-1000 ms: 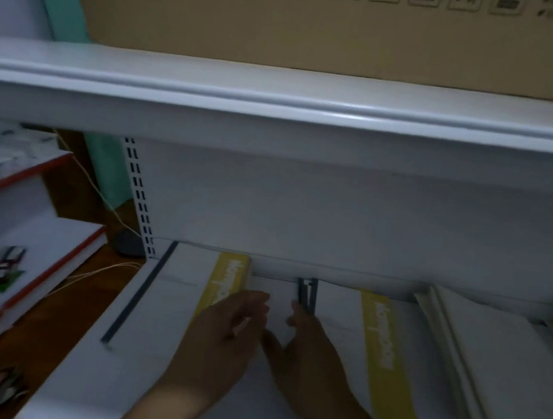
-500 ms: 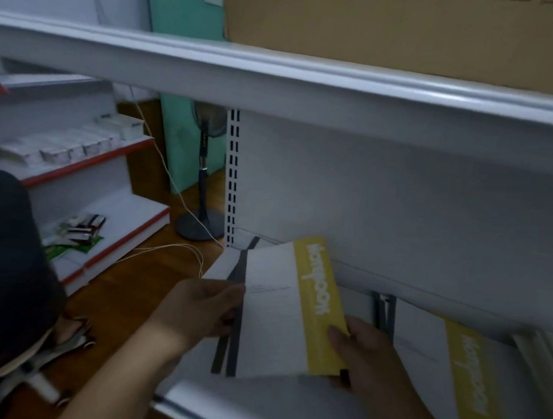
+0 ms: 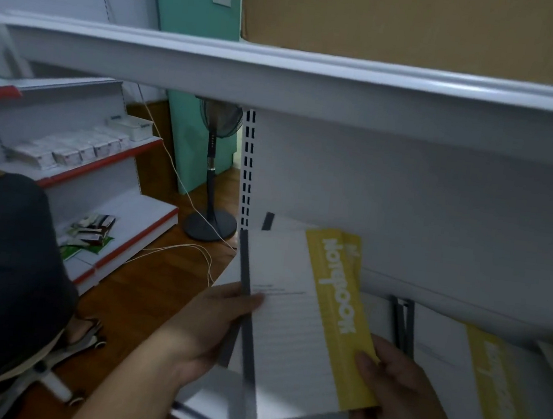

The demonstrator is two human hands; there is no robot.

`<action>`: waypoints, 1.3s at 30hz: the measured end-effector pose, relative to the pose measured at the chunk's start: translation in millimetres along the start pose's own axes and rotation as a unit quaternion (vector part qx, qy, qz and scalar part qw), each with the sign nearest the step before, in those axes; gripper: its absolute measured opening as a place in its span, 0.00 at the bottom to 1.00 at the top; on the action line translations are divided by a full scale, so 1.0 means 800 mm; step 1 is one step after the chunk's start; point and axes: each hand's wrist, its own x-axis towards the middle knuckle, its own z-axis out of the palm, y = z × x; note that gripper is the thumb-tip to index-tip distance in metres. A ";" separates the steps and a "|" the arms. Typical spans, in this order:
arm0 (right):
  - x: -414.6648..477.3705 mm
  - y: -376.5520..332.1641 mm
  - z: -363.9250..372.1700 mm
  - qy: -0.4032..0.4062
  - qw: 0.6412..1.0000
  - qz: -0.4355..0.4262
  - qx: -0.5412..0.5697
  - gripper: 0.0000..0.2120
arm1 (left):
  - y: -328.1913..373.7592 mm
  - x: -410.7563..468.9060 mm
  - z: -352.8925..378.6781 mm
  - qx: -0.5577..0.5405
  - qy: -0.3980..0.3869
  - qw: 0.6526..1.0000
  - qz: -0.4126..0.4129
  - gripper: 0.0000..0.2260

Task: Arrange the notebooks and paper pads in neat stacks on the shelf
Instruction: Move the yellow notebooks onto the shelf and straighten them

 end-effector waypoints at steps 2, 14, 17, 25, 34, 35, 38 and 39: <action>-0.003 -0.002 -0.003 -0.003 0.999 -0.011 -0.047 0.13 | -0.006 0.002 0.009 -0.003 0.001 1.000 0.001 0.09; 0.000 -0.014 -0.030 0.096 0.995 -0.035 0.000 0.10 | -0.007 0.000 -0.018 -0.120 0.023 0.992 0.038 0.19; -0.001 -0.021 0.023 -0.010 1.000 -0.027 -0.013 0.11 | -0.016 -0.002 -0.004 -0.098 0.023 0.994 0.036 0.23; 0.065 0.012 0.026 0.090 0.910 0.067 -0.399 0.32 | -0.014 -0.008 -0.046 -0.131 0.045 0.988 0.066 0.23; 0.022 -0.030 -0.038 0.100 0.991 0.060 0.067 0.07 | -0.015 -0.027 -0.071 -0.081 0.171 0.977 0.096 0.22; 0.019 -0.033 -0.025 0.091 0.993 0.052 0.047 0.08 | -0.016 -0.027 -0.060 -0.073 0.158 0.981 0.083 0.22; 0.021 -0.028 0.023 0.047 0.994 0.002 -0.099 0.14 | -0.014 -0.029 -0.033 -0.063 0.104 0.992 0.038 0.17; 0.028 -0.023 0.035 0.053 0.987 -0.024 -0.150 0.14 | -0.016 -0.029 -0.033 -0.062 0.097 0.993 0.032 0.16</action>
